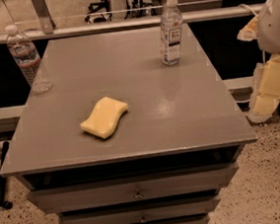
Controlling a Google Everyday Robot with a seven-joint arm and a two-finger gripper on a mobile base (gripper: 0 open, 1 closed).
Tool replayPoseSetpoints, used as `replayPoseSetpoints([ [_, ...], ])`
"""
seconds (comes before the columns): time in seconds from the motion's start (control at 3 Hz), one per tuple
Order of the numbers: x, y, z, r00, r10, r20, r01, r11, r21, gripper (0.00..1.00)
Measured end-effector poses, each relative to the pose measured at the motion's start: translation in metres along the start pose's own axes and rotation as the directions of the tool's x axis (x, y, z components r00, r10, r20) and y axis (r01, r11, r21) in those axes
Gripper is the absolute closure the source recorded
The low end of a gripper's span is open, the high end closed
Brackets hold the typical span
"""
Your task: Move blue plastic bottle near water bottle
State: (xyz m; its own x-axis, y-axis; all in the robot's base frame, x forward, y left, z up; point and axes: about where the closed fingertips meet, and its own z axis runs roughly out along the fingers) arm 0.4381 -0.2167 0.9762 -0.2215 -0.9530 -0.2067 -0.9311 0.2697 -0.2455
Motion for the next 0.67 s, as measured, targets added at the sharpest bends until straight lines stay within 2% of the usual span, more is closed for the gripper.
replayPoseSetpoints([
  [0.33, 0.0, 0.0, 0.0, 1.0, 0.0, 0.0, 0.0, 1.0, 0.0, 0.0],
  [0.67, -0.004, -0.011, 0.006, 0.999, 0.012, 0.03, -0.012, 0.9998, 0.014, 0.0],
])
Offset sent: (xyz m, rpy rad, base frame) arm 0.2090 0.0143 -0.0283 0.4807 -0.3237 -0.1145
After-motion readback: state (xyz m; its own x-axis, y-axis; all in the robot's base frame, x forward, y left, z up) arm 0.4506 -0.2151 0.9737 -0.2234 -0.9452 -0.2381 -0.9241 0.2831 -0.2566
